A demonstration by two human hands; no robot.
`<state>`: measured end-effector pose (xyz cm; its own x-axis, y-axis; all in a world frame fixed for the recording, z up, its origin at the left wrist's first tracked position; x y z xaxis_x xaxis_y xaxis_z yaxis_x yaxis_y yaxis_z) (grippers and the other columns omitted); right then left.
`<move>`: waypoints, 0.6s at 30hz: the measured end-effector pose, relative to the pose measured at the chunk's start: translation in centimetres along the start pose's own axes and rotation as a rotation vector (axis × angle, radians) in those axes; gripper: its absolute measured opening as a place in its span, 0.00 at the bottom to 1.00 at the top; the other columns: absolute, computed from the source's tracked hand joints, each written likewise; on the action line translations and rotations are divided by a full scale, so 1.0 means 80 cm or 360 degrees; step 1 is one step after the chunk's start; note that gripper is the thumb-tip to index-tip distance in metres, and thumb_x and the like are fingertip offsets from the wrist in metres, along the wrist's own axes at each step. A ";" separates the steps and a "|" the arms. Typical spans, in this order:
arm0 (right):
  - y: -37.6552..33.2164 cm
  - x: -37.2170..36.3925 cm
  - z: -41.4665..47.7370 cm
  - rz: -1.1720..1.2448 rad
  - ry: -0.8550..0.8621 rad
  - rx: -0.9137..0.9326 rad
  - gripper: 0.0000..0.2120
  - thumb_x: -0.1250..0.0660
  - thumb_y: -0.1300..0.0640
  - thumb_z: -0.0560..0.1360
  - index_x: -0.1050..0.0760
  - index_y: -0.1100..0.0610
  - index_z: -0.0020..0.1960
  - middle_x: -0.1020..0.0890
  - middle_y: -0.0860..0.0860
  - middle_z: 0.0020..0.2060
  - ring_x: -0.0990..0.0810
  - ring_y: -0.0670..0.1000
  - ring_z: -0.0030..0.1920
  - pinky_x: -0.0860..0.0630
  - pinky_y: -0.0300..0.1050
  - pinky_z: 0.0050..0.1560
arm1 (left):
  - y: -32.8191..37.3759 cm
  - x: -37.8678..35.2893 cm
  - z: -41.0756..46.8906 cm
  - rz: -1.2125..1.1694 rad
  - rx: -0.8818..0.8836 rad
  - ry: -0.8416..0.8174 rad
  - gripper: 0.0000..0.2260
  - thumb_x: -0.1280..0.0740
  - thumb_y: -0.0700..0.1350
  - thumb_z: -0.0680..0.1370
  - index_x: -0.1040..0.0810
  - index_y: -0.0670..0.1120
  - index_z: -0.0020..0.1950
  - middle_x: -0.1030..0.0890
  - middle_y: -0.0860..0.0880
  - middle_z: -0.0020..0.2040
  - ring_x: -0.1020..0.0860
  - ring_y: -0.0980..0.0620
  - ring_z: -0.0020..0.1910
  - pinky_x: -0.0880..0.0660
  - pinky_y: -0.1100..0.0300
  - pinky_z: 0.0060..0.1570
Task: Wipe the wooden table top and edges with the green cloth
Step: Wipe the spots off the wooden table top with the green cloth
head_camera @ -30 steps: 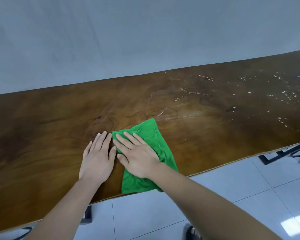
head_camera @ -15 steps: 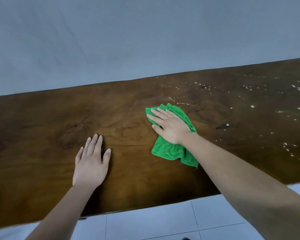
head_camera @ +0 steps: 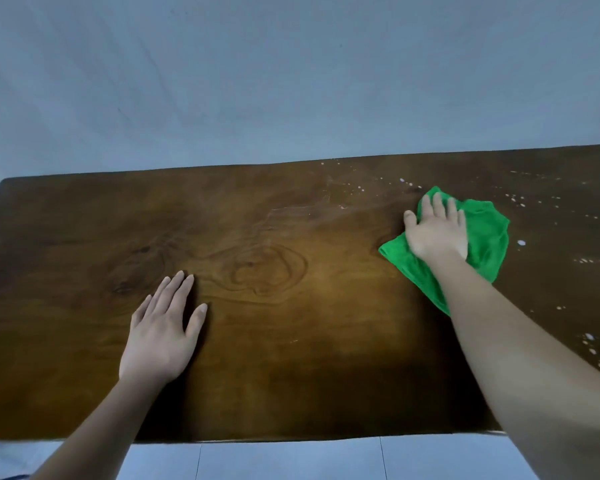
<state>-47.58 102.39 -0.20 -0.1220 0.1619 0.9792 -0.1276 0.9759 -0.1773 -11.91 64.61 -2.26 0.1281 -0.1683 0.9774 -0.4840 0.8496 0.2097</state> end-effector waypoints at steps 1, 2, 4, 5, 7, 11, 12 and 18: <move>-0.021 -0.004 -0.008 -0.0019 -0.0009 0.0054 0.37 0.61 0.36 0.88 0.54 0.53 0.91 0.54 0.53 0.90 0.57 0.59 0.90 0.56 0.59 0.88 | 0.000 -0.001 0.000 0.0002 0.0001 0.0004 0.38 0.59 0.74 0.85 0.47 0.57 0.91 0.47 0.58 0.90 0.55 0.58 0.89 0.54 0.49 0.87; -0.046 -0.009 -0.018 -0.0037 -0.0023 0.0129 0.38 0.63 0.34 0.87 0.55 0.53 0.91 0.55 0.53 0.90 0.57 0.59 0.89 0.56 0.60 0.88 | 0.000 -0.002 0.001 0.0007 0.0004 0.0002 0.38 0.59 0.74 0.85 0.47 0.57 0.91 0.47 0.58 0.90 0.55 0.58 0.89 0.54 0.49 0.86; -0.103 -0.022 -0.043 -0.0062 -0.0048 0.0309 0.39 0.66 0.33 0.86 0.57 0.53 0.91 0.56 0.54 0.89 0.58 0.59 0.89 0.57 0.60 0.88 | -0.002 -0.003 0.001 0.0009 0.0007 0.0000 0.38 0.59 0.74 0.85 0.47 0.57 0.91 0.47 0.58 0.90 0.55 0.58 0.89 0.55 0.49 0.86; -0.133 -0.029 -0.057 -0.0069 -0.0061 0.0404 0.40 0.67 0.32 0.85 0.58 0.53 0.90 0.57 0.54 0.89 0.59 0.59 0.89 0.57 0.60 0.88 | -0.002 -0.003 0.001 0.0005 0.0008 0.0000 0.38 0.59 0.74 0.85 0.47 0.57 0.91 0.47 0.58 0.90 0.55 0.58 0.89 0.55 0.49 0.87; -0.192 -0.044 -0.087 -0.0079 -0.0096 0.0608 0.39 0.68 0.32 0.85 0.61 0.52 0.89 0.60 0.54 0.88 0.62 0.59 0.89 0.60 0.62 0.88 | -0.002 -0.004 0.002 -0.0001 0.0009 0.0002 0.38 0.59 0.74 0.85 0.47 0.57 0.91 0.47 0.58 0.90 0.54 0.57 0.89 0.54 0.48 0.87; -0.290 -0.071 -0.161 -0.0097 -0.0208 0.1079 0.37 0.67 0.34 0.86 0.60 0.52 0.90 0.59 0.53 0.89 0.64 0.59 0.88 0.62 0.61 0.88 | -0.003 -0.004 0.002 -0.0007 0.0003 0.0001 0.37 0.58 0.73 0.85 0.46 0.57 0.91 0.47 0.58 0.90 0.54 0.58 0.89 0.53 0.47 0.87; -0.307 -0.076 -0.178 -0.0112 -0.0236 0.1209 0.37 0.65 0.35 0.87 0.59 0.52 0.90 0.58 0.52 0.89 0.64 0.58 0.88 0.62 0.61 0.88 | -0.003 -0.004 0.002 -0.0008 -0.0003 0.0001 0.37 0.58 0.73 0.85 0.46 0.57 0.91 0.47 0.58 0.90 0.55 0.59 0.89 0.52 0.48 0.87; -0.314 -0.077 -0.170 -0.0145 -0.0363 0.1846 0.32 0.54 0.37 0.90 0.50 0.47 0.91 0.51 0.47 0.90 0.56 0.50 0.89 0.60 0.53 0.88 | -0.002 -0.002 0.002 0.0007 0.0003 -0.0008 0.36 0.58 0.72 0.85 0.46 0.57 0.91 0.48 0.59 0.90 0.56 0.59 0.88 0.53 0.50 0.87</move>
<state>-30.20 78.87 -0.44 -0.2238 -0.0458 0.9736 -0.9467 0.2475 -0.2060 -11.98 64.42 -2.45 0.1216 -0.1672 0.9784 -0.4862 0.8493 0.2055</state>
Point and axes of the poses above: each hand's wrist, its own z-axis towards the middle knuckle, its own x-axis out of the back of the hand, y = z × x, the point moved 1 cm from there along z, towards the middle knuckle
